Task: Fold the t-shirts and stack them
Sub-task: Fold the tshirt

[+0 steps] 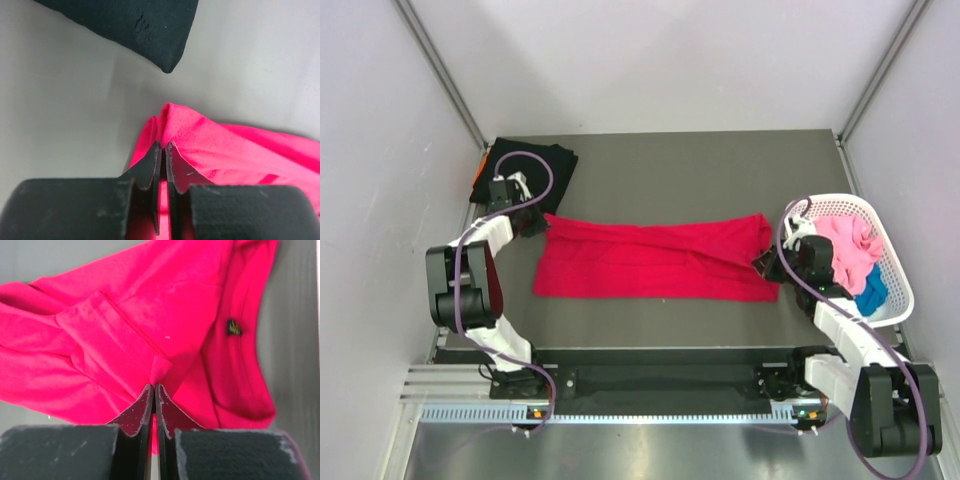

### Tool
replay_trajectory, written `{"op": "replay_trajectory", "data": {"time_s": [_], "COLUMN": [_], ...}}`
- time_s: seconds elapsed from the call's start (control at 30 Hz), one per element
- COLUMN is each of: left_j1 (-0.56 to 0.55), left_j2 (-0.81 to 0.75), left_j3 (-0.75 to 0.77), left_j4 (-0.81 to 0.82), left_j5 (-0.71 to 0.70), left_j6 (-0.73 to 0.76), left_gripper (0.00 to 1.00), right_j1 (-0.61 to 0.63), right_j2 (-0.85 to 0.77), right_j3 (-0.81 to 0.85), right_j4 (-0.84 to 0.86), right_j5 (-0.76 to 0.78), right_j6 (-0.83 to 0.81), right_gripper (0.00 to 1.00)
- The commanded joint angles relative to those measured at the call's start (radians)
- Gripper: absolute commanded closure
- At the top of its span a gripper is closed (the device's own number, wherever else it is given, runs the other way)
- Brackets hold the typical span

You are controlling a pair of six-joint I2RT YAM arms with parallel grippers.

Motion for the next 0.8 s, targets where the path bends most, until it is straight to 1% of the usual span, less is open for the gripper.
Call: {"op": "replay_trajectory", "data": {"time_s": [0.0, 0.03, 0.07, 0.1, 0.17, 0.2, 0.23, 0.3, 0.37, 0.4, 0.5, 0.53, 0.67, 0.7, 0.73, 0.77], "left_j1": [0.003, 0.003, 0.003, 0.004, 0.006, 0.004, 0.006, 0.003, -0.001, -0.002, -0.007, -0.007, -0.008, -0.007, -0.008, -0.008], "left_j2": [-0.049, -0.054, -0.063, -0.069, -0.1, -0.109, -0.118, -0.14, -0.144, -0.14, -0.103, -0.092, 0.003, 0.014, 0.029, 0.038], "left_j3": [-0.01, -0.013, -0.008, -0.004, 0.005, 0.016, 0.042, 0.058, 0.07, 0.079, 0.085, 0.084, 0.12, 0.13, 0.131, 0.134], "left_j4": [0.03, -0.003, -0.044, -0.072, -0.121, -0.146, -0.175, -0.189, -0.184, -0.186, -0.184, -0.175, -0.191, -0.168, -0.158, -0.148], "left_j5": [-0.033, -0.054, -0.111, -0.199, -0.261, -0.345, -0.366, -0.332, -0.215, -0.162, -0.101, -0.049, -0.035, -0.025, -0.015, -0.006], "left_j6": [-0.008, -0.021, -0.04, -0.059, -0.057, -0.068, -0.077, -0.065, -0.067, -0.07, -0.09, -0.108, -0.136, -0.134, -0.13, -0.127], "left_gripper": [0.87, 0.73, 0.69, 0.68, 0.68, 0.67, 0.65, 0.61, 0.6, 0.6, 0.58, 0.57, 0.57, 0.57, 0.57, 0.56], "right_j1": [0.012, 0.015, 0.015, 0.016, 0.016, 0.018, 0.017, 0.016, 0.018, 0.018, 0.02, 0.021, 0.055, 0.088, 0.113, 0.134], "right_j2": [-0.033, -0.035, -0.047, -0.053, -0.076, -0.087, -0.096, -0.125, -0.14, -0.14, -0.105, -0.091, 0.06, 0.095, 0.169, 0.212], "right_j3": [-0.033, -0.039, -0.05, -0.052, -0.039, -0.029, -0.015, 0.036, 0.082, 0.094, 0.132, 0.139, 0.192, 0.212, 0.238, 0.304], "right_j4": [-0.005, -0.016, -0.022, -0.022, -0.08, -0.101, -0.156, -0.213, -0.253, -0.255, -0.225, -0.193, -0.087, -0.042, -0.033, -0.033], "right_j5": [0.009, 0.008, 0.008, 0.005, -0.014, -0.015, -0.009, 0.012, 0.026, 0.025, 0.026, 0.028, 0.02, -0.004, -0.014, -0.024], "right_j6": [0.048, 0.055, 0.061, 0.075, 0.083, 0.086, 0.088, 0.089, 0.098, 0.104, 0.117, 0.118, 0.12, 0.099, 0.083, 0.063], "right_gripper": [0.98, 0.96, 0.92, 0.85, 0.77, 0.7, 0.67, 0.65, 0.65, 0.65, 0.66, 0.66, 0.68, 0.67, 0.66, 0.63]}}
